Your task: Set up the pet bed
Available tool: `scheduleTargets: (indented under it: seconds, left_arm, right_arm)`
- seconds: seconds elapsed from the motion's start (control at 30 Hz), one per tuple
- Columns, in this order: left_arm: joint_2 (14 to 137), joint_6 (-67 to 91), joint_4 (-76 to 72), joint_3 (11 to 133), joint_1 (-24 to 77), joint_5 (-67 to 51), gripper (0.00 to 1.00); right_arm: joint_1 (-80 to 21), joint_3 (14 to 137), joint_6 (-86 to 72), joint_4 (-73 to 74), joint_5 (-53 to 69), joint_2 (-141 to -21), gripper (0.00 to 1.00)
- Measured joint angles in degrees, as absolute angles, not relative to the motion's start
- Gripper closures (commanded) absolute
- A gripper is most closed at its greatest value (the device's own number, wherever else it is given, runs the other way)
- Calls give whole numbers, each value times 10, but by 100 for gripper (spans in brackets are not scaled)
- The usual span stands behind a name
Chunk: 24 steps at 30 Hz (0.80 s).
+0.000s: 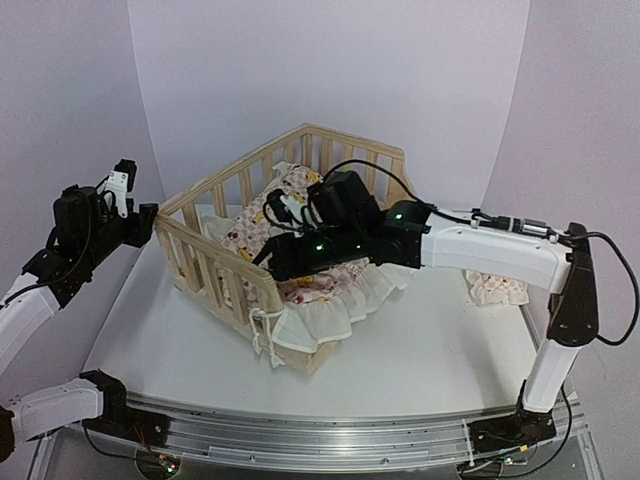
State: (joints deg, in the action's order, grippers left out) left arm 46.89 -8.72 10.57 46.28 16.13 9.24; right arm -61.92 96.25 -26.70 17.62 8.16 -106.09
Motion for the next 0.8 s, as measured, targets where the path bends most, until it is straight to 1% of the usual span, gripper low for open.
scheduleTargets:
  seconds: [0.1,0.17,0.23,0.3,0.4,0.47,0.53,0.7,0.8]
  left_arm:
    - [469,-88,102,463,161,93,41]
    - [473,-92,99,465,161,94,41]
    - [479,-100,99,472,160,92,41]
    - [486,-111,100,481,159,87,42]
    - [497,-127,97,487,159,80,43]
    - [504,-134,87,488,159,76,43]
    - [514,-137,69,488,158,70,44]
    - [563,-137,-3,489,156,41,45]
    - [611,-133,-41,501,156,10,45]
  right_arm:
    - [-652,1012,-275,135,76,-1121,53]
    - [-670,1049,-277,120,77,-1159,51]
    - [-682,1058,-274,114,77,-1171,48]
    - [-692,1051,-265,115,64,-1165,46]
    - [-693,987,-249,136,24,-1105,45]
    - [-686,944,-243,172,-14,-1046,40]
    - [-663,919,-235,214,-61,-983,38]
    - [-552,886,-212,284,-162,-835,29]
    - [-462,851,-187,317,-199,-762,25]
